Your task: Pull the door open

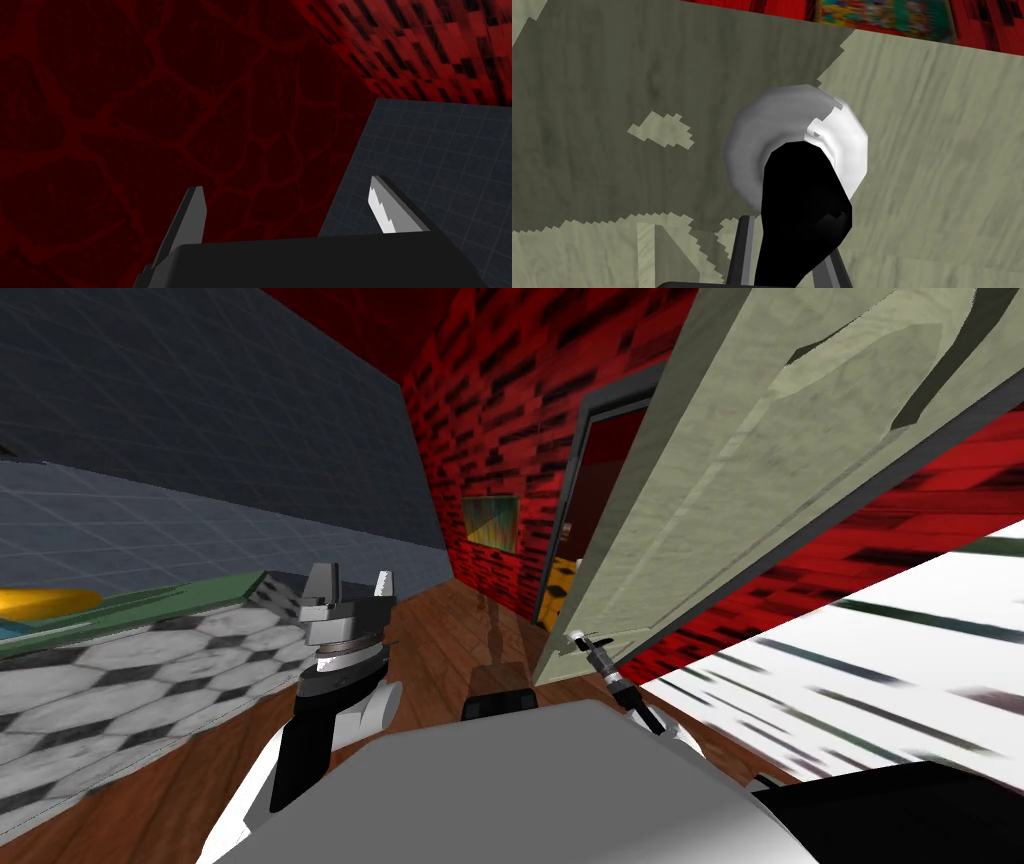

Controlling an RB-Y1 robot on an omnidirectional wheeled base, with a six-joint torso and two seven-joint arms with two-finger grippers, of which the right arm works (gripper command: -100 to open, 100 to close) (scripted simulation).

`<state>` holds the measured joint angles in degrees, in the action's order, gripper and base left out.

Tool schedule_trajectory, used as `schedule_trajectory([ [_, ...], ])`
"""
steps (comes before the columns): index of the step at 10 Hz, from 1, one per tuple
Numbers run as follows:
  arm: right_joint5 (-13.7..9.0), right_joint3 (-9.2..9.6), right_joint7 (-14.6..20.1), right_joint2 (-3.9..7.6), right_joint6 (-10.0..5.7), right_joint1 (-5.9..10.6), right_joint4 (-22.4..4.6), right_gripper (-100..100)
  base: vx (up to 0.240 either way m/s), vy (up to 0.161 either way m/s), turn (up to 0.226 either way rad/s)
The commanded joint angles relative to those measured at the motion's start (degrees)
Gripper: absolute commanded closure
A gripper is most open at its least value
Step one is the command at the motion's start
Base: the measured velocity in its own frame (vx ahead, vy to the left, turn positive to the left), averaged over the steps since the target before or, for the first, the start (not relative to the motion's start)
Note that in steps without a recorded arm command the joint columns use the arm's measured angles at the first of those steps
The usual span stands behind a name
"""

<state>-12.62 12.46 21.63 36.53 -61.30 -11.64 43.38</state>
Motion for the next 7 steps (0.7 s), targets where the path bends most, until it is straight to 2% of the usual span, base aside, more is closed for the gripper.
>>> schedule_trajectory([
  [1,-0.03,0.14,0.25,0.49,-0.94,-0.41,-0.06,100,-0.194,-0.069,0.162],
  [5,0.03,0.65,0.85,1.12,-2.94,-0.70,-1.18,100,-0.197,-0.076,0.137],
  [6,0.07,0.74,0.81,0.91,-2.36,-0.77,-0.79,100,-0.078,-0.030,0.032],
  [7,0.05,1.02,1.02,1.03,-3.18,-0.94,-1.37,100,-0.123,-0.037,0.164],
])
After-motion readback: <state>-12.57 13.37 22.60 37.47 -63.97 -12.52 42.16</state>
